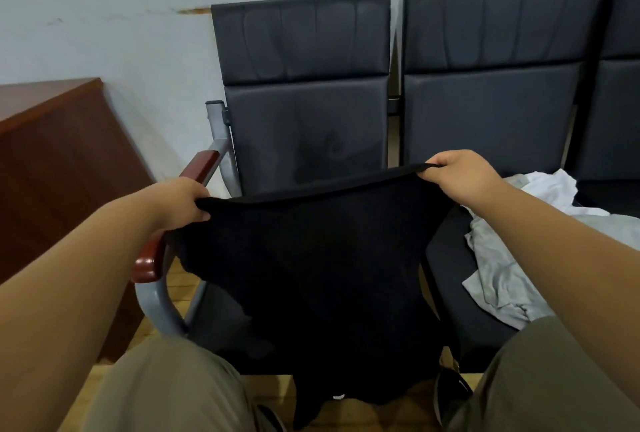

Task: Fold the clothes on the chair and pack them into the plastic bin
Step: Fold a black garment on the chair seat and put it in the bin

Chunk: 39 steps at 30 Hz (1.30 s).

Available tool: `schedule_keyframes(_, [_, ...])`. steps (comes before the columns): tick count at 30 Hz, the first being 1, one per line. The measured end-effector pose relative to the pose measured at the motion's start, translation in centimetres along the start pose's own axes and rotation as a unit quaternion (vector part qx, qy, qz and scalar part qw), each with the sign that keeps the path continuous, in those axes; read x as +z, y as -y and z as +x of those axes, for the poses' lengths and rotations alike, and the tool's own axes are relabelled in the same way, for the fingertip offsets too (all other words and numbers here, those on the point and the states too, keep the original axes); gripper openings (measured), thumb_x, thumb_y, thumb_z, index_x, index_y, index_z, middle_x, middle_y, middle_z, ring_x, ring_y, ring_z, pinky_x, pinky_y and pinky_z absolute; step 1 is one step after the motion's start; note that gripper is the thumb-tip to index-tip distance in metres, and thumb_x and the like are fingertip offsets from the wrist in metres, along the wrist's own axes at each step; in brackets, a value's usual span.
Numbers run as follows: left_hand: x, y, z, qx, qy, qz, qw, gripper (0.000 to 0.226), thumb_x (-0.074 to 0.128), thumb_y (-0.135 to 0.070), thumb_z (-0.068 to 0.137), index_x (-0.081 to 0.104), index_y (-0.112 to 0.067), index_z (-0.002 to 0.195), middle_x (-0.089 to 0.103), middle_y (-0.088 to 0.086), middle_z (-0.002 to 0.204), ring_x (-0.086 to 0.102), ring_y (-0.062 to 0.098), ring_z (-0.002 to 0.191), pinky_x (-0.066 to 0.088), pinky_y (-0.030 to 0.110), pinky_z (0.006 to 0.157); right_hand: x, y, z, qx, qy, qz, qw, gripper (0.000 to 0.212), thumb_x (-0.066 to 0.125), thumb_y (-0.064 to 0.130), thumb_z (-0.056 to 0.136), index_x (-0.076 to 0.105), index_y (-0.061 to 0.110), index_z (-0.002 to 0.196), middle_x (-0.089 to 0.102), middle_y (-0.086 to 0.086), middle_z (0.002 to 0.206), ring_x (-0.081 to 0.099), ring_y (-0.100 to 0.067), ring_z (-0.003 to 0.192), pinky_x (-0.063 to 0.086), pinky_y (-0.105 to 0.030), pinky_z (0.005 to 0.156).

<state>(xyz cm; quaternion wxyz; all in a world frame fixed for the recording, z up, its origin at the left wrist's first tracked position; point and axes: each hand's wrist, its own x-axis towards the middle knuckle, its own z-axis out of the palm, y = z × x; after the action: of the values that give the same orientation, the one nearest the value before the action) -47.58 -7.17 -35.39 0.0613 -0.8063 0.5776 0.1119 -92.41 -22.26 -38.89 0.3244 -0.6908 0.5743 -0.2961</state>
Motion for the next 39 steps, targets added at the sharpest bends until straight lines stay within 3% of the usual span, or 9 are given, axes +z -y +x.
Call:
schedule_keyframes(3, [0.8,-0.9,1.0,-0.008,-0.101,-0.081,0.992,0.019,0.06,-0.034,0.106,0.072,-0.02,0.106,0.069,0.006,0.099,0.064,0.026,0.091,0.049,0.039,0.084,1.1,-0.2,0.7,-0.006,-0.029,-0.024,0.999,0.014,0.066,0.033,0.099,0.075,0.029,0.09,0.074,0.003,0.086,0.068,-0.016,0.08,0.046,-0.029,0.065])
schedule_keyframes(8, [2.6,-1.8,0.5,0.012,-0.042,-0.345,0.938,0.024,0.058,-0.035,0.108,0.077,-0.02,0.101,0.076,0.011,0.092,0.074,0.036,0.091,0.061,0.053,0.089,2.6,-0.6,0.4,-0.014,0.006,0.012,1.0,0.016,0.059,0.037,0.101,0.072,0.031,0.094,0.072,0.005,0.087,0.066,-0.015,0.081,0.049,-0.032,0.071])
schedule_keyframes(11, [4.2,-3.3,-0.4,0.017,-0.036,-0.416,0.909,0.024,0.056,-0.027,0.11,0.075,-0.014,0.105,0.076,0.01,0.09,0.074,0.031,0.09,0.061,0.046,0.082,3.6,-1.0,-1.0,-0.006,0.031,0.068,0.997,0.016,0.058,0.037,0.1,0.072,0.033,0.094,0.075,0.008,0.089,0.068,-0.013,0.083,0.052,-0.032,0.074])
schedule_keyframes(16, [9.3,-6.4,-0.6,0.048,-0.014,-0.303,0.952,0.017,0.059,-0.028,0.107,0.074,-0.021,0.102,0.074,0.002,0.093,0.07,0.021,0.09,0.054,0.034,0.08,7.2,-4.3,-3.1,0.027,0.115,0.047,0.992,0.013,0.061,0.034,0.099,0.072,0.037,0.094,0.077,0.004,0.096,0.074,-0.02,0.096,0.061,-0.044,0.093])
schedule_keyframes(21, [16.9,-8.8,-0.3,0.085,0.078,-0.137,0.984,0.014,0.061,-0.027,0.105,0.07,-0.02,0.099,0.067,0.001,0.096,0.067,0.025,0.103,0.046,0.03,0.079,10.4,-7.6,-5.2,0.02,0.268,-0.14,0.953,0.013,0.057,0.033,0.104,0.067,0.03,0.097,0.07,0.003,0.098,0.068,-0.019,0.095,0.051,-0.033,0.079])
schedule_keyframes(25, [19.0,-10.0,-0.1,0.099,0.143,-0.058,0.983,0.027,0.057,-0.035,0.108,0.069,-0.02,0.127,0.065,0.006,0.125,0.059,0.029,0.119,0.044,0.033,0.094,11.8,-8.0,-6.2,0.008,0.354,-0.239,0.904,0.014,0.054,0.03,0.107,0.065,0.029,0.099,0.065,0.005,0.103,0.059,-0.012,0.09,0.043,-0.027,0.07])
schedule_keyframes(31, [17.4,-9.6,-0.8,0.115,0.242,-0.055,0.962,0.014,0.058,-0.029,0.108,0.07,-0.025,0.103,0.069,0.002,0.103,0.065,0.021,0.095,0.049,0.034,0.081,12.0,-6.5,-7.1,0.064,0.438,-0.171,0.88,0.02,0.053,0.026,0.11,0.066,0.026,0.124,0.066,-0.004,0.121,0.069,-0.026,0.105,0.065,-0.043,0.087])
schedule_keyframes(35, [14.1,-8.2,-1.4,0.065,0.154,-0.205,0.964,0.013,0.061,-0.025,0.107,0.072,-0.022,0.101,0.073,0.005,0.095,0.069,0.022,0.087,0.052,0.032,0.073,10.7,-5.7,-6.8,0.041,0.303,-0.05,0.951,0.017,0.052,0.023,0.11,0.069,0.023,0.108,0.073,-0.012,0.096,0.074,-0.028,0.073,0.066,-0.042,0.07])
schedule_keyframes(39, [11.7,-6.6,-3.6,0.025,0.13,-0.343,0.93,0.015,0.062,-0.03,0.107,0.075,-0.022,0.107,0.079,0.005,0.095,0.077,0.025,0.086,0.058,0.034,0.074,9.3,-4.9,-6.8,0.037,0.145,0.025,0.988,0.015,0.059,0.029,0.105,0.073,0.032,0.099,0.07,-0.006,0.08,0.064,-0.018,0.05,0.059,-0.033,0.051])
